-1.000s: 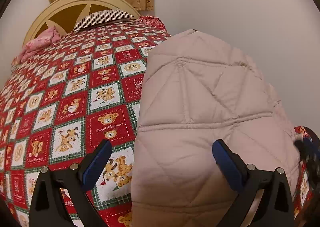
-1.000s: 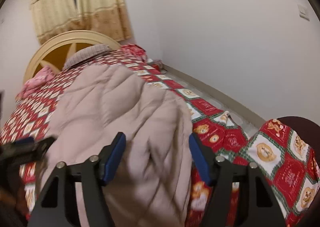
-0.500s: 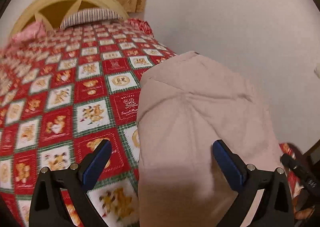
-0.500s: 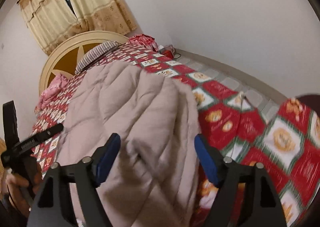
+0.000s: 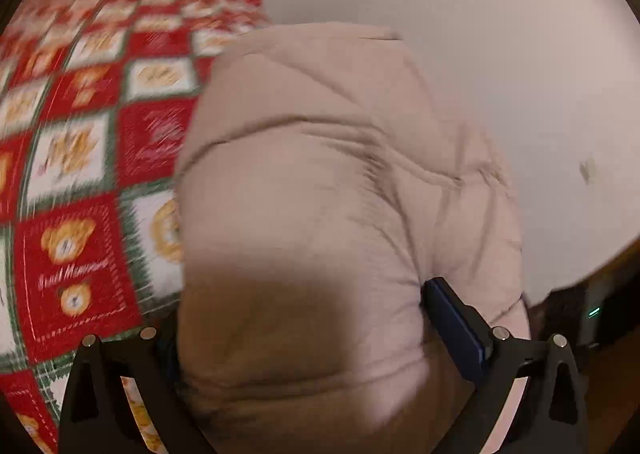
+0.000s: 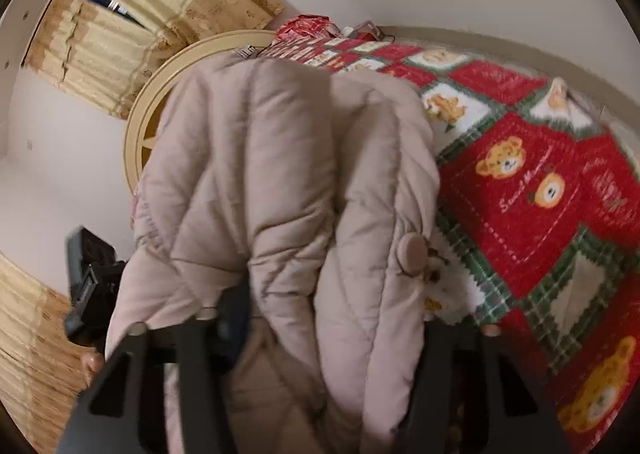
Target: Fold large clothes
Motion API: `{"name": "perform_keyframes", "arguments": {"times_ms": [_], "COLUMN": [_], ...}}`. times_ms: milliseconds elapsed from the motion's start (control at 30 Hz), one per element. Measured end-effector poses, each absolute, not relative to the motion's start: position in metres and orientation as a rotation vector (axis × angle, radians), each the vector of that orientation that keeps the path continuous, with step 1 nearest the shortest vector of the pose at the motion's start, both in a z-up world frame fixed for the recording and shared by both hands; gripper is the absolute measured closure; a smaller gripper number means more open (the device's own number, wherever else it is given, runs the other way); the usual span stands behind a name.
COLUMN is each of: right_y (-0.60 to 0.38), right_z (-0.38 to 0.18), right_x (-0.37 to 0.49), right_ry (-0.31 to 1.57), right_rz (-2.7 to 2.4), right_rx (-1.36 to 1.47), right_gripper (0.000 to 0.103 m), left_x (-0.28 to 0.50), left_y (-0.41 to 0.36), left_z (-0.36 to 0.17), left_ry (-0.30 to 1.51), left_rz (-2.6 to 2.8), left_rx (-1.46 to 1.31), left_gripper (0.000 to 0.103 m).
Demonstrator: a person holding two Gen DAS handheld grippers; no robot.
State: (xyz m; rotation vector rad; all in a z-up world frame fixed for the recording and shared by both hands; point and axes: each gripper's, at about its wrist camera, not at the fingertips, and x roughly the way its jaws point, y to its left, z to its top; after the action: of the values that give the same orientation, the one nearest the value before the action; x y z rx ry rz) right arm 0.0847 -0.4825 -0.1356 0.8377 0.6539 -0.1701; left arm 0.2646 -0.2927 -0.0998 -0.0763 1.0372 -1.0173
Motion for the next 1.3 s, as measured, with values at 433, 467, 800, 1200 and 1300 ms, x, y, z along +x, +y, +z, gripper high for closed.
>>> {"name": "perform_keyframes", "arguments": {"times_ms": [433, 467, 800, 1200, 1300], "right_y": [-0.473, -0.473, -0.504, -0.483, -0.463], "right_z": [-0.065, -0.062, -0.155, -0.135, -0.103], "right_x": [-0.035, -0.039, 0.006, 0.010, -0.012], "right_ry": [0.501, 0.523, 0.536, 0.598, 0.559], "right_rz": [-0.204, -0.230, -0.236, -0.458, -0.491], "right_rx": [0.895, 0.877, 1.026, 0.815, 0.745], "right_gripper": [0.065, 0.065, 0.058, 0.021, 0.021], "left_x": [0.186, 0.183, 0.231, 0.205, 0.185], "left_y": [-0.355, -0.359, -0.342, -0.328, -0.310], "left_z": [-0.061, -0.064, -0.096, -0.076, -0.060], "left_ry": [1.118, 1.112, 1.072, 0.946, 0.857], "left_rz": [-1.263, -1.240, -1.049, -0.958, -0.894], "left_rx": [-0.046, -0.029, -0.102, 0.066, 0.143], "left_gripper": [0.003, 0.003, 0.003, 0.001, 0.001]}}
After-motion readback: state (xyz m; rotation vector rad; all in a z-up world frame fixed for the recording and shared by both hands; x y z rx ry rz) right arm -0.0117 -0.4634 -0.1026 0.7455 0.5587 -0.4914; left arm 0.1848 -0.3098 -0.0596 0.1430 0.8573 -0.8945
